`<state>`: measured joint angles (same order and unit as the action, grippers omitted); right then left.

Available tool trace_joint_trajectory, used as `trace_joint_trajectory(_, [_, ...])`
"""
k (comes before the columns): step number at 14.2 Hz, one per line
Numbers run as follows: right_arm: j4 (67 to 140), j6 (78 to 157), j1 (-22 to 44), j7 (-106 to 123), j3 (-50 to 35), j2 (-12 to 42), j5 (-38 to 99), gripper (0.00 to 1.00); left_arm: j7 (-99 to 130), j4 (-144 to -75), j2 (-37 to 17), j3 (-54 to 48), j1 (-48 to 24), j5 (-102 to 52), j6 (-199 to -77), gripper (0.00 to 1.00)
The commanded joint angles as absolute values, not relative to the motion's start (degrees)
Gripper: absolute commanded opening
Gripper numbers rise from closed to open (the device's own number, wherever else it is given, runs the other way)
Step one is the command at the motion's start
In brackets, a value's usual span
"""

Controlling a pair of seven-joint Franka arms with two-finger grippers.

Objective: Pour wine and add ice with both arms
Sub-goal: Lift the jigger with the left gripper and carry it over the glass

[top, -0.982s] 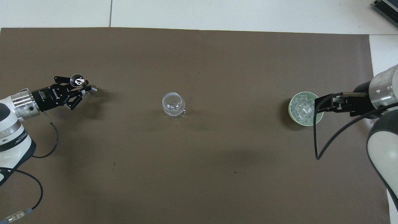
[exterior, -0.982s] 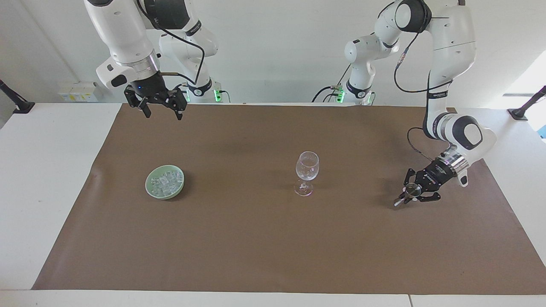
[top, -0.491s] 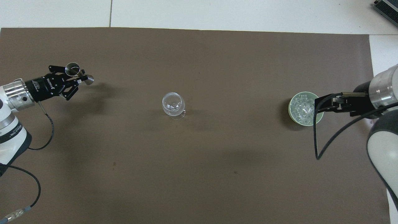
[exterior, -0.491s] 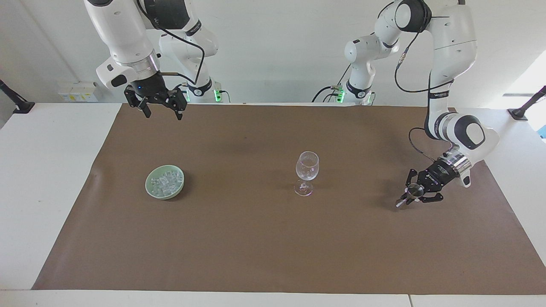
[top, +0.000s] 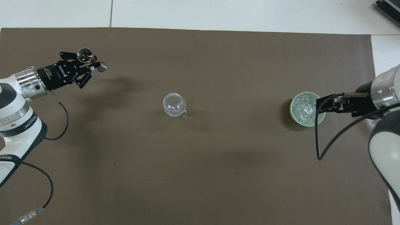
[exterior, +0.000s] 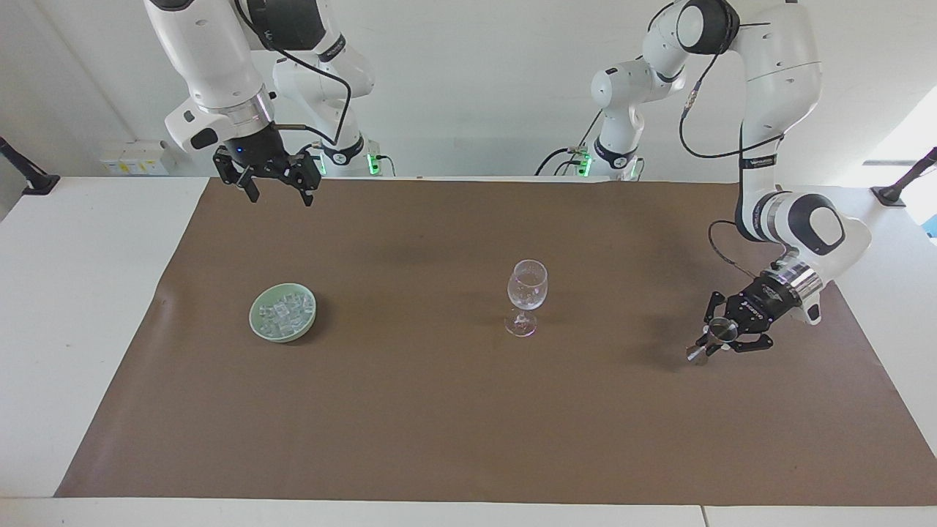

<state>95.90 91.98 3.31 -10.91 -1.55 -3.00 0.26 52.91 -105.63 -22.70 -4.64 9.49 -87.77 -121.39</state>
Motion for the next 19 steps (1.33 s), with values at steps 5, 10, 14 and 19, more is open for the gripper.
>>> trace_joint_trajectory(5, [96.24,91.05,2.29,-9.23,-1.93,-3.52,1.58,1.0,55.63,-105.91,-19.34,-4.75,0.81,-92.11,-131.91,0.0])
trace_joint_trajectory(10, [96.24,91.05,2.29,-9.23,-1.93,-3.52,1.58,1.0,61.07,-106.79,-16.97,-4.66,-5.87,-92.2,-139.29,0.0])
trace_joint_trajectory(14, [96.24,91.05,2.29,-9.23,-1.93,-3.52,1.58,1.0,62.23,-108.1,-14.25,-4.66,-10.1,-92.11,-143.26,0.0])
trace_joint_trajectory(19, [96.24,91.05,2.29,-9.23,-1.93,-3.52,1.58,1.0,61.44,-112.49,-9.41,-4.66,-12.13,-92.02,-144.49,0.0])
